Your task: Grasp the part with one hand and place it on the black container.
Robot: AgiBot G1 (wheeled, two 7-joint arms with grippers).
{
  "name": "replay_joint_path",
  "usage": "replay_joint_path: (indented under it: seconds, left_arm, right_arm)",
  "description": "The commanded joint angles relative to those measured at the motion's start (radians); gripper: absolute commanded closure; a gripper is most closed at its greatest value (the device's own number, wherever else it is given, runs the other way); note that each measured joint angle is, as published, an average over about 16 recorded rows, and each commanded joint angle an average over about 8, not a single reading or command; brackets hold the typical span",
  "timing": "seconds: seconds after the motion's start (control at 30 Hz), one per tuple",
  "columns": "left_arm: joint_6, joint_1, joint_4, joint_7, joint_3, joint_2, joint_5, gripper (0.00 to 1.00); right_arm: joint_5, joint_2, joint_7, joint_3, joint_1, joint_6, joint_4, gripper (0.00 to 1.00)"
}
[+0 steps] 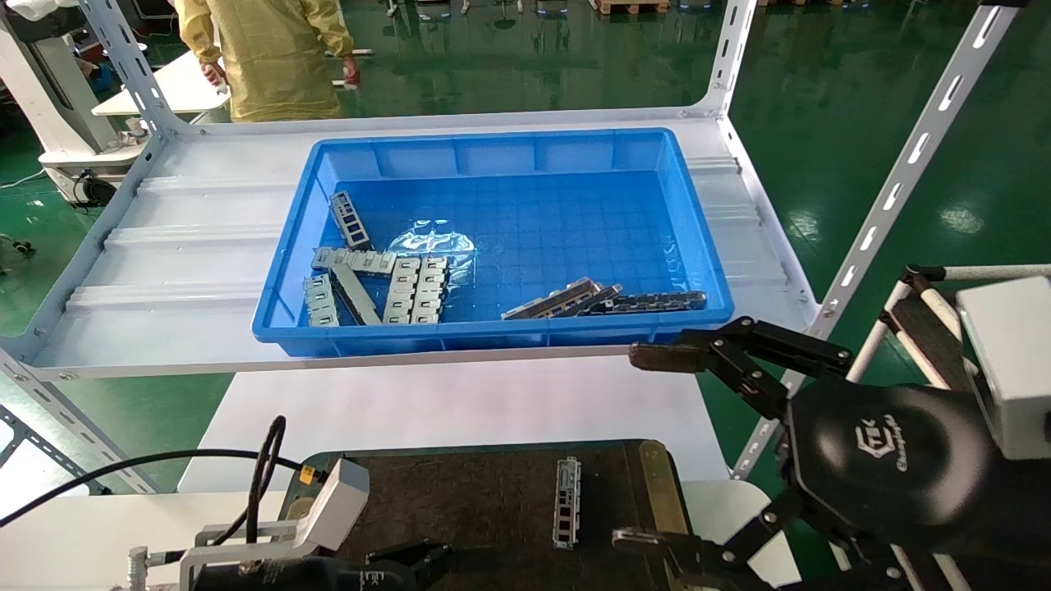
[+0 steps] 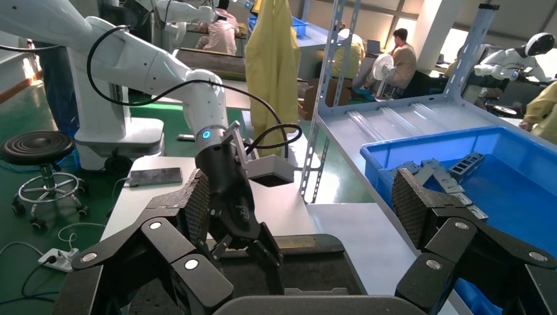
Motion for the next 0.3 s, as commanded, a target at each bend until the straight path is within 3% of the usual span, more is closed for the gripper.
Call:
replay_joint_path:
  seconds: [0.03,0.3]
  left_arm:
    - [0.013,-0.018,0.001,-0.013,0.003,0.001,0.006,0.00]
    - [0.047,-0.048,-0.019,-0.031,-0.009,-0.027,-0.009,0.00]
  right_arm:
    - [0.000,0.000,0.000,0.000,0.000,0.000,0.000,0.00]
    - [0.000,0.000,0.000,0.000,0.000,0.000,0.000,0.00]
